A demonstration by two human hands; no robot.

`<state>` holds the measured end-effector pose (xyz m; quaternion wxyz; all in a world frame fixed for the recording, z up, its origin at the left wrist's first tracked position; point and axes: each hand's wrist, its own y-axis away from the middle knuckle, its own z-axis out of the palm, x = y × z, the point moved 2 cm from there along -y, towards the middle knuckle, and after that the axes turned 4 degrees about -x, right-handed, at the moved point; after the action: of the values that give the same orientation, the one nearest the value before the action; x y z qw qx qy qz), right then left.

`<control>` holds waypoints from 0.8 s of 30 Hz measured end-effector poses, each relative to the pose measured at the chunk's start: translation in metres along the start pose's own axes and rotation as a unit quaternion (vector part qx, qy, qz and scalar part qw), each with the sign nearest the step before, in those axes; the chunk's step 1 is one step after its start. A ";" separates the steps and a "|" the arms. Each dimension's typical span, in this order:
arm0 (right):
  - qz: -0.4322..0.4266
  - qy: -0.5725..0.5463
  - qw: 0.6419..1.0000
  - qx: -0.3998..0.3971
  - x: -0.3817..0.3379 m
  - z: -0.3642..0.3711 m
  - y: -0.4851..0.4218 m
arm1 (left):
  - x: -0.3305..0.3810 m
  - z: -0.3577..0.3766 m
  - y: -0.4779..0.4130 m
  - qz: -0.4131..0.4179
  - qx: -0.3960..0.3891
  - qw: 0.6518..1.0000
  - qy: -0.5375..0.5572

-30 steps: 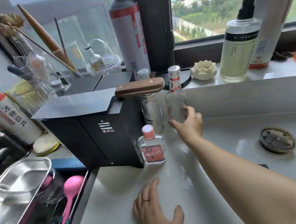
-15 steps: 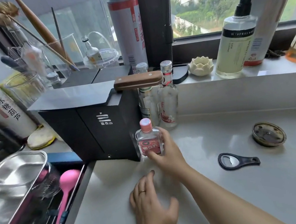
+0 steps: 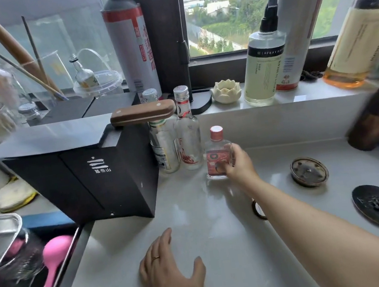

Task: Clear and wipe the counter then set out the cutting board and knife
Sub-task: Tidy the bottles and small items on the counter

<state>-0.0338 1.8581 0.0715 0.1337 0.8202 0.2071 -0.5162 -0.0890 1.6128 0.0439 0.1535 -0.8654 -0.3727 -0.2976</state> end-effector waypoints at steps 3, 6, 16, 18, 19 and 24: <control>-0.008 -0.023 0.999 0.027 0.001 0.005 -0.015 | 0.001 0.001 0.000 -0.003 0.009 1.000 0.005; 0.003 -0.047 0.998 0.041 0.001 0.004 -0.027 | 0.002 0.001 -0.001 -0.003 0.023 1.000 0.007; 0.018 0.018 0.998 0.061 -0.001 0.004 -0.022 | 0.008 0.000 0.000 0.001 0.032 0.999 0.001; 0.025 0.048 0.997 0.048 -0.004 -0.001 -0.014 | 0.010 -0.001 0.001 0.005 0.038 0.999 -0.003; 0.016 0.062 0.997 0.050 -0.003 -0.007 -0.006 | 0.010 -0.001 0.001 0.006 0.038 0.999 -0.005; 0.029 0.312 0.934 0.170 0.025 -0.082 0.037 | 0.013 -0.001 0.002 0.001 0.040 0.999 -0.005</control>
<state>0.0585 1.8660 0.0845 -0.0645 0.9561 0.1238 -0.2578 -0.0810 1.6174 0.0528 0.1868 -0.8605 -0.3840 -0.2777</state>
